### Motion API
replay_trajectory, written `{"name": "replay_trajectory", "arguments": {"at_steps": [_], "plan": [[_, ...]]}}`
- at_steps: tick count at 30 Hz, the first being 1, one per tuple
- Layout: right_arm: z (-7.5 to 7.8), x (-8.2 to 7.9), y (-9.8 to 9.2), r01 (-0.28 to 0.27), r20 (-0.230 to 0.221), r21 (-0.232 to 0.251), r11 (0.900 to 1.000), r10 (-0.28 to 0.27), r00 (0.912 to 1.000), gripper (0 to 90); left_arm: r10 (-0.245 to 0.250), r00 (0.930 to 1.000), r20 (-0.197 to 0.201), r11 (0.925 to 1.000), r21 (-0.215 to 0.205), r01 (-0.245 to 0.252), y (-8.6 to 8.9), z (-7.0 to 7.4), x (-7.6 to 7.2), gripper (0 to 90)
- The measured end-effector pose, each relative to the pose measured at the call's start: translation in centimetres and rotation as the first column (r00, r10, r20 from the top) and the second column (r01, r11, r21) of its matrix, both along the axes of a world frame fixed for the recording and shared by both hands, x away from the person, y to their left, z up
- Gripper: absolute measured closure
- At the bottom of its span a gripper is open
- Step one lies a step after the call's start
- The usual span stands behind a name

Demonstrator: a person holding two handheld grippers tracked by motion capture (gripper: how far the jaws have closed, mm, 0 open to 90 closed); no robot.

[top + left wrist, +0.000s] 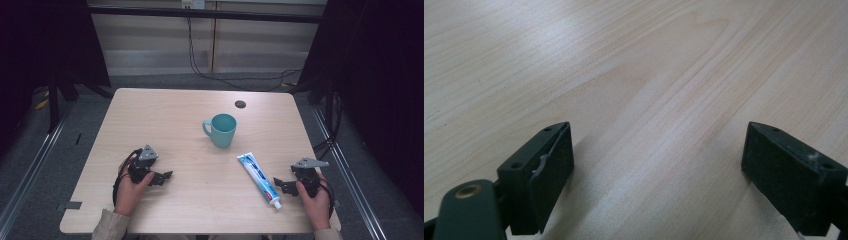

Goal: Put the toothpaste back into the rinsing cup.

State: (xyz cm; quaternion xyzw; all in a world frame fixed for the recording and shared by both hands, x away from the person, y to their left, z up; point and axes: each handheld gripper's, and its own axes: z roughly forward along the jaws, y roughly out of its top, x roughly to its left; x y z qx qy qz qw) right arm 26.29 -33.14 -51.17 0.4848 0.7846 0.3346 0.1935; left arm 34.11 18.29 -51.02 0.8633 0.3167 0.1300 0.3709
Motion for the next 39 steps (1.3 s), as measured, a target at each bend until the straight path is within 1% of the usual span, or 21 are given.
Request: {"name": "replay_trajectory", "arguments": {"at_steps": [15,16,17,19,22,24,26,27,28,29,30,31,33,34,35,37,39], "plan": [[0.0,0.1,0.0,0.000,-0.003,0.001,1.000,0.000,1.0000,11.3,0.000,1.0000,-0.001,1.0000,0.001,0.000,0.0,0.0,0.0,13.3],[0.2,0.2,0.1,-0.004,-0.018,-0.007,1.000,0.004,0.9998,11.5,-0.001,1.0000,-0.001,1.0000,-0.001,0.001,0.0,0.0,0.0,13.3],[0.2,0.2,0.1,-0.004,-0.018,-0.007,1.000,0.004,0.9998,11.5,-0.001,1.0000,-0.001,1.0000,-0.001,0.001,0.0,0.0,0.0,13.3],[0.4,0.5,0.2,-0.010,-0.041,-0.020,1.000,0.009,0.9991,12.1,-0.001,1.0000,-0.002,1.0000,0.001,0.001,0.0,0.0,0.0,13.3],[0.9,0.9,0.5,-0.021,-0.088,-0.033,0.999,0.018,0.9959,13.0,0.001,1.0000,-0.004,1.0000,-0.003,-0.001,0.0,0.0,-0.1,13.3],[1.1,1.3,0.7,-0.044,-0.119,-0.036,0.998,0.040,0.9921,13.0,0.000,1.0000,-0.003,1.0000,-0.003,0.000,0.0,0.0,-0.1,13.3],[1.5,1.6,1.1,-0.053,-0.156,-0.057,0.997,0.044,0.9868,13.5,0.000,1.0000,-0.003,1.0000,-0.003,0.000,0.0,0.0,-0.1,13.3],[1.6,1.7,1.2,-0.056,-0.167,-0.061,0.997,0.045,0.9849,13.6,0.000,1.0000,-0.003,1.0000,-0.003,0.000,0.0,0.0,-0.1,13.3],[1.9,1.9,1.3,-0.060,-0.186,-0.056,0.997,0.049,0.9813,13.9,0.001,1.0000,-0.003,1.0000,-0.003,-0.001,0.0,0.0,-0.1,13.3],[2.3,2.3,1.5,-0.075,-0.200,-0.065,0.995,0.061,0.9780,14.3,0.001,1.0000,-0.003,1.0000,-0.003,-0.001,0.0,0.0,-0.1,13.2],[2.5,2.5,1.6,-0.084,-0.201,-0.073,0.994,0.068,0.9773,14.4,0.001,1.0000,-0.003,1.0000,-0.003,-0.001,0.0,0.0,-0.1,13.3],[2.8,2.6,1.7,-0.089,-0.211,-0.077,0.993,0.071,0.9749,14.7,0.000,1.0000,-0.003,1.0000,-0.004,0.000,0.0,0.0,-0.1,13.3],[3.4,2.9,1.9,-0.099,-0.216,-0.075,0.992,0.081,0.9731,17.2,0.001,1.0000,-0.003,1.0000,-0.004,-0.001,0.0,0.0,-0.1,13.3],[3.7,3.0,2.0,-0.109,-0.216,-0.077,0.991,0.090,0.9723,17.2,0.001,1.0000,-0.003,1.0000,-0.004,-0.001,0.0,0.0,-0.1,13.3],[4.0,3.2,2.1,-0.109,-0.227,-0.078,0.991,0.089,0.9697,17.3,0.000,1.0000,-0.002,1.0000,-0.004,0.000,0.0,0.0,-0.1,13.3],[4.5,3.4,2.4,-0.125,-0.229,-0.088,0.988,0.102,0.9681,17.2,0.000,1.0000,-0.002,1.0000,-0.004,0.000,0.0,0.0,-0.1,13.3],[4.7,3.5,2.6,-0.128,-0.234,-0.088,0.988,0.105,0.9667,17.2,0.000,1.0000,-0.003,1.0000,-0.003,0.000,0.0,0.0,-0.1,13.3]]}}
